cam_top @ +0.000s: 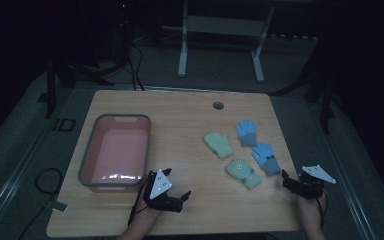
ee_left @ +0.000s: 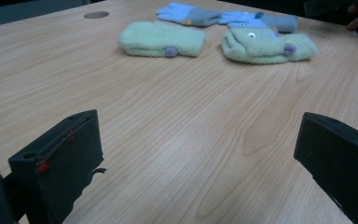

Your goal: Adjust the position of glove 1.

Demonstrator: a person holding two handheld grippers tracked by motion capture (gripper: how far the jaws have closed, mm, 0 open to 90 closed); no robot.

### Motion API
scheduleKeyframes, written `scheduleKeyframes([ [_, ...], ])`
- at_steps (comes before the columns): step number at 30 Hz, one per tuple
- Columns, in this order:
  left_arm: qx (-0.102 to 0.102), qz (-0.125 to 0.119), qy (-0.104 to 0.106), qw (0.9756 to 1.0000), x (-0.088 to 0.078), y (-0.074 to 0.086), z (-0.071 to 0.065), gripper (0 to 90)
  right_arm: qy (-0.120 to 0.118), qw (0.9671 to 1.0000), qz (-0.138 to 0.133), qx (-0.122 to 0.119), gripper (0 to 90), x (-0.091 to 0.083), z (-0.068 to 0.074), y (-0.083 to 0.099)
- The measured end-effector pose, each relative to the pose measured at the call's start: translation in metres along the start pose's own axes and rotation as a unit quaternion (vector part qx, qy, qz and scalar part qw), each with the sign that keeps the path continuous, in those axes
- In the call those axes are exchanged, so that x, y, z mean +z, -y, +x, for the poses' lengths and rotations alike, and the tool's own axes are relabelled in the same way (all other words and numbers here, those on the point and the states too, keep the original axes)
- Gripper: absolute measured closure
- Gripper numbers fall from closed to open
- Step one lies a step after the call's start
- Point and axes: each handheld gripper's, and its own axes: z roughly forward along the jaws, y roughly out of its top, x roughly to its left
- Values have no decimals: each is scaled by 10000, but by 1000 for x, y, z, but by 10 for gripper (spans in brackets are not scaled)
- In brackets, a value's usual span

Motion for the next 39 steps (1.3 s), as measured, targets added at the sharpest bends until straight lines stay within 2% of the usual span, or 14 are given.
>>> scheduleKeyframes([
  [4,16,-3,5,10000,0,0,0,14,-31,10000,58,-17,131,0,1,0],
  [8,31,-4,0,10000,1,0,0,14,-160,9998,67,123,131,-2,-1,2],
  [10,31,-4,0,10000,1,0,0,14,-163,9998,81,91,131,-3,-1,2],
  [13,26,-6,7,10000,1,0,1,14,-239,9997,114,-2,124,-4,2,-3],
  [16,27,0,11,10000,1,0,1,14,-292,9995,153,28,123,-5,2,-6],
  [18,20,10,17,10000,1,-1,0,14,-396,9985,381,14,116,-4,-1,-12],
  [22,28,-6,20,10000,1,0,0,14,-417,9984,376,67,125,-8,-3,-21],
  [23,24,6,20,10000,1,0,0,14,-773,9954,554,145,142,-9,-6,-28],
  [24,24,6,20,10000,1,0,0,14,-773,9954,554,145,142,-9,-6,-28],
  [25,18,10,24,10000,1,0,1,14,-1142,9905,707,297,142,-9,-8,-34],
  [27,17,10,29,10000,1,0,1,14,-1190,9898,711,319,143,-10,-7,-37],
  [30,25,17,38,10000,1,-1,0,14,-1056,9926,580,128,128,-14,2,-51],
  [34,27,15,42,10000,1,-1,0,14,-1089,9929,468,-97,128,-17,11,-66],
  [39,14,14,50,10000,1,0,1,14,-1170,9920,402,-263,142,-16,22,-84],
])
